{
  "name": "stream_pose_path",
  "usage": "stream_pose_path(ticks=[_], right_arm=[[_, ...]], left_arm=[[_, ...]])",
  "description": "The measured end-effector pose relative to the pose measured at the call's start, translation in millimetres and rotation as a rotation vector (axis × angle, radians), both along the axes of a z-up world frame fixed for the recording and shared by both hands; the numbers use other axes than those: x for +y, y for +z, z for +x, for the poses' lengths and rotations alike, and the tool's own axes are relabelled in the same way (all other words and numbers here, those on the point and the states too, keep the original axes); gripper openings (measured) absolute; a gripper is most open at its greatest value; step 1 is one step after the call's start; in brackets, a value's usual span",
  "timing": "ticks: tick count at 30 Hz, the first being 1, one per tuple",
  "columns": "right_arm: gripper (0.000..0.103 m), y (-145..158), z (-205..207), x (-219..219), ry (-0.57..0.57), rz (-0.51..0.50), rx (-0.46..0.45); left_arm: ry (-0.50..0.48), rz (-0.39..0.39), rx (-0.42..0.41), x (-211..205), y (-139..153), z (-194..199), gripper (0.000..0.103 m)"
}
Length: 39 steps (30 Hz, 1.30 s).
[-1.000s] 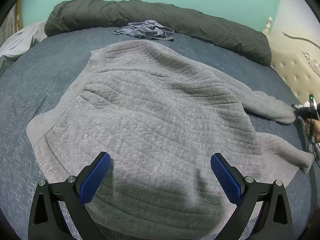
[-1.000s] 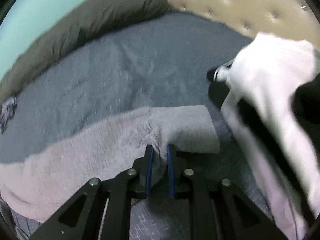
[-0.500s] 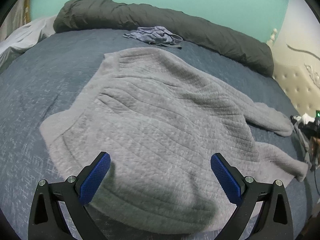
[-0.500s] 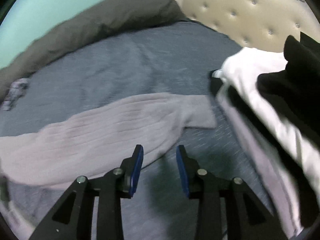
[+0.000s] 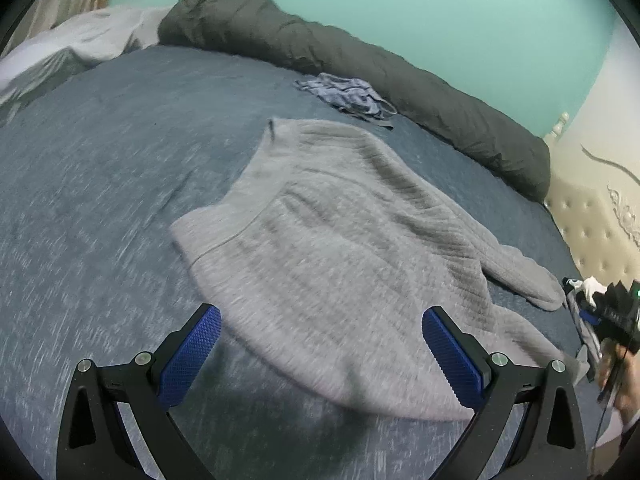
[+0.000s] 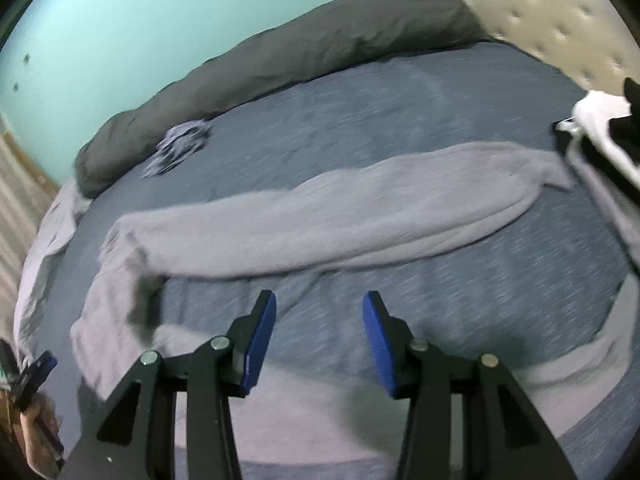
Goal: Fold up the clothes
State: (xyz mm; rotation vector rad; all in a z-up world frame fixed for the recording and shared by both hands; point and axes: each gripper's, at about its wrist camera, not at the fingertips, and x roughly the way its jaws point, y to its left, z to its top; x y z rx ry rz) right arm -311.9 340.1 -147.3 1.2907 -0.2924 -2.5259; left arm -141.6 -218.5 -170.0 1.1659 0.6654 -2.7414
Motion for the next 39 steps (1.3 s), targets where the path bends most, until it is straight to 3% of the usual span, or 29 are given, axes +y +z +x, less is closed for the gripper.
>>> stream_pose_path(ticks=[8,19,29,32,37,39], right_arm=[[0.05,-22,54,-86,0.128,-0.079,-0.001],[0.051,-54,90,-160,0.243,-0.127,-0.01],[0.053,-70,104,-154,0.239,-0.178,0.022],[0.053,-73,104,-155,0.239,-0.181,0.019],[0.053,-78,103,-156,0.239,-0.186,0.013],[0.053,-80,103,-156,0.239,-0.188,0.011]], left_arm=[[0.053,0.026,-0.027,-26,-13,26,0.103],[0.06,0.001,-0.079,-38,-28,9,0.103],[0.039,-0.038,-0.113,-47,-40,-21,0.102],[0.056,-0.019,-0.12,-58,-44,-28,0.102],[0.084,0.023,-0.143,-73,-53,-38,0.082],[0.084,0.031,-0.142,-75,-54,-42,0.079]])
